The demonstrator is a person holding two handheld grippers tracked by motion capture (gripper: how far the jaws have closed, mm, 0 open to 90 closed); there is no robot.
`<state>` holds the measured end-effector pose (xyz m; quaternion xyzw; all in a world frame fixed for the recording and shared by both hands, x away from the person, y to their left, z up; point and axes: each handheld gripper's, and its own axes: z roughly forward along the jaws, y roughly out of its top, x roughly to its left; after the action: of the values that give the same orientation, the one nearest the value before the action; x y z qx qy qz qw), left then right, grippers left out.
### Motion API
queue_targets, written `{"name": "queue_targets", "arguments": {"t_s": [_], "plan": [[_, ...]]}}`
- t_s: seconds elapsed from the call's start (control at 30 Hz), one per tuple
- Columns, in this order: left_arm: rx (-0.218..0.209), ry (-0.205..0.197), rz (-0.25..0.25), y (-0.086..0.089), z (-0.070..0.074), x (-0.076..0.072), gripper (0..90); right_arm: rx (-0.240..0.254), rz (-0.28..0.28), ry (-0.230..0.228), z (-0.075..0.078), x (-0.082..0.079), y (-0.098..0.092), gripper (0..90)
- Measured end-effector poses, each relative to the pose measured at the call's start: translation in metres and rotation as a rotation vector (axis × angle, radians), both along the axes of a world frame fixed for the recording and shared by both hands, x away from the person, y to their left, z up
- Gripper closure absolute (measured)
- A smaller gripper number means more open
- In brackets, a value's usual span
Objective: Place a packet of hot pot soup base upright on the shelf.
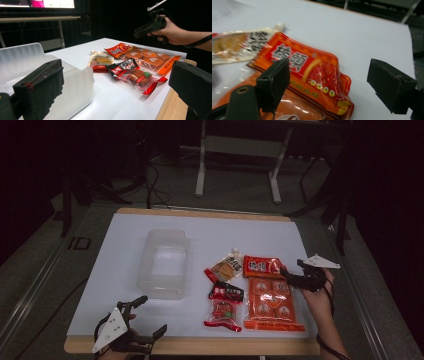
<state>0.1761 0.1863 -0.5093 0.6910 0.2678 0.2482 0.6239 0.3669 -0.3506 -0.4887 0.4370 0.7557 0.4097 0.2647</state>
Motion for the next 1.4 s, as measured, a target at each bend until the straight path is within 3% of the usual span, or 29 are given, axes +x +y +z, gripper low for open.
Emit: {"name": "queue_targets", "arguments": {"t_s": [0.3,0.53,0.77,0.97,1.27,1.4], "plan": [[-0.005,0.001,0.001,0.001,0.000,0.000,0.3,-0.043,-0.043,0.103,-0.027,0.023,0.000,18.5],[0.000,0.001,-0.003,0.000,0.000,0.000,0.3,-0.129,-0.094,0.155,-0.044,0.029,0.001,15.4],[0.007,0.002,-0.011,-0.001,0.000,0.000,0.3,-0.106,-0.112,0.191,-0.049,0.028,0.001,14.9],[0.006,0.004,-0.013,-0.001,0.000,0.000,0.3,-0.051,-0.089,0.198,-0.050,0.023,0.002,34.2],[0.007,0.006,-0.014,-0.001,-0.001,0.000,0.3,-0.047,-0.091,0.221,-0.048,0.022,0.005,39.7],[0.008,0.010,-0.014,-0.002,-0.001,0.001,0.2,-0.055,-0.086,0.229,-0.046,0.023,0.005,50.2]]}}
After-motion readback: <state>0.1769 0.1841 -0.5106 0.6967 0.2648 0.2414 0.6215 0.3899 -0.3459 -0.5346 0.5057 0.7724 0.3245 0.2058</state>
